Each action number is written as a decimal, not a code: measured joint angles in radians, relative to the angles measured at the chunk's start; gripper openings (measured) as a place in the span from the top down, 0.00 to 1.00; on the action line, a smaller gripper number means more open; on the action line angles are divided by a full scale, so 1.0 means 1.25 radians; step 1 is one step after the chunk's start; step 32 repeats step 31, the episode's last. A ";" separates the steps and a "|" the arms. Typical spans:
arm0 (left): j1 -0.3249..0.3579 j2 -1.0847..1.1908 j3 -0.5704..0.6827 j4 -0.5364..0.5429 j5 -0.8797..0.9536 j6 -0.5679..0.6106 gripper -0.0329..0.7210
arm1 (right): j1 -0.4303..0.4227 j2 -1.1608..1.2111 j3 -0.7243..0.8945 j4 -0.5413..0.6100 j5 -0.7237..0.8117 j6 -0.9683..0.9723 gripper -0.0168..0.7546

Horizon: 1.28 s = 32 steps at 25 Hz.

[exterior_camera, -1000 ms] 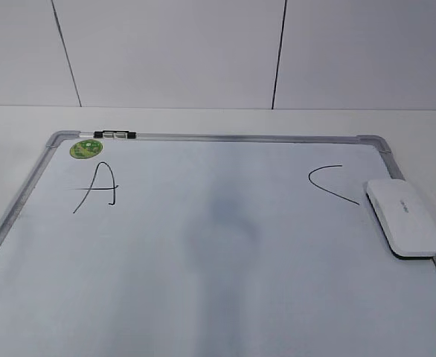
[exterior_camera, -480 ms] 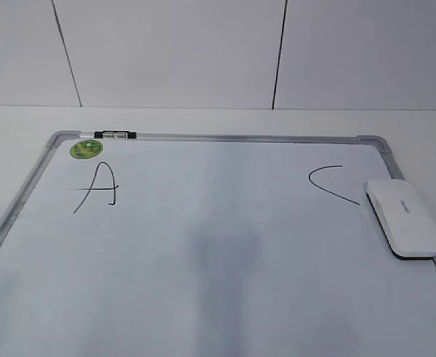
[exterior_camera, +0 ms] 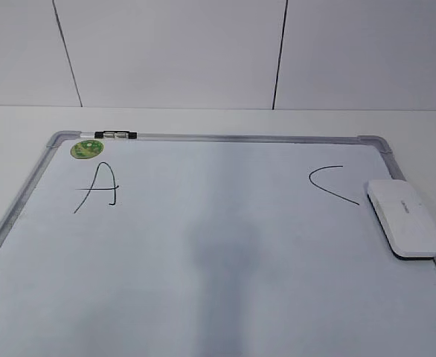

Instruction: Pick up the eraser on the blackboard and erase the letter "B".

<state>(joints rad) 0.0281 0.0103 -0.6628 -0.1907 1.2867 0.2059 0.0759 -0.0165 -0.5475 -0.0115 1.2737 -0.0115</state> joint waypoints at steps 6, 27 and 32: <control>-0.001 0.000 0.087 0.002 -0.054 0.000 0.64 | 0.000 0.000 0.011 0.000 -0.043 0.000 0.21; -0.016 0.000 0.123 0.023 -0.132 -0.040 0.65 | 0.000 0.000 0.039 0.000 -0.096 -0.001 0.21; -0.016 0.000 0.123 0.028 -0.132 -0.040 0.65 | 0.000 0.000 0.039 0.000 -0.098 -0.001 0.21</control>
